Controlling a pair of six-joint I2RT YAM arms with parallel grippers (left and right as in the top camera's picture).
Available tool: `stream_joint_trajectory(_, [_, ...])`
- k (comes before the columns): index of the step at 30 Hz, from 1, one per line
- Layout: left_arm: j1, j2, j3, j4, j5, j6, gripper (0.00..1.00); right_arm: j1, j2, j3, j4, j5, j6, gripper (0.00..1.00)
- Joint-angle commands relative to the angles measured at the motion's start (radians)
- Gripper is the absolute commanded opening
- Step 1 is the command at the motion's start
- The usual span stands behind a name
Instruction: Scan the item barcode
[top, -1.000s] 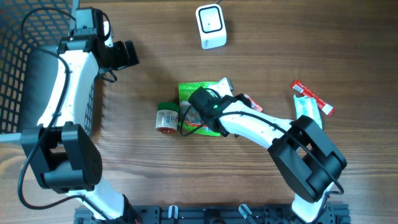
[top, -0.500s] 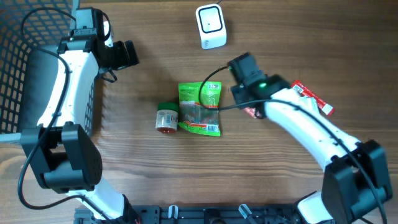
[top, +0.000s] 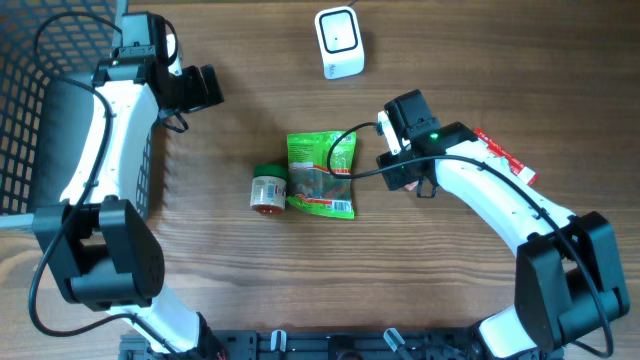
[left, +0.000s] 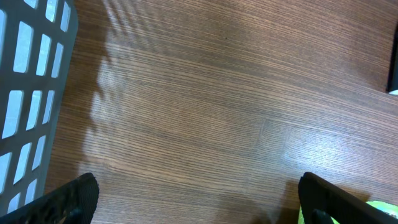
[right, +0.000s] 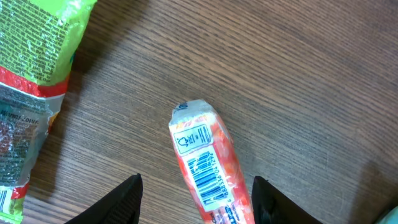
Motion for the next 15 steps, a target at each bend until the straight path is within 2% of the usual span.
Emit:
stream_joint_trajectory(1, [0.002,-0.015,0.01,0.0,-0.006,-0.009,1.0,0.0,0.013,-0.011,0.018,0.04,-0.01,0.58])
stream_joint_trajectory(11, [0.002,-0.015,0.01,0.0,-0.006,-0.009,1.0,0.0,0.013,-0.026,0.041,0.048,-0.009,0.58])
stream_joint_trajectory(15, [0.002,-0.015,0.01,0.0,-0.006,-0.009,1.0,0.0,0.013,-0.076,0.087,0.048,-0.009,0.53])
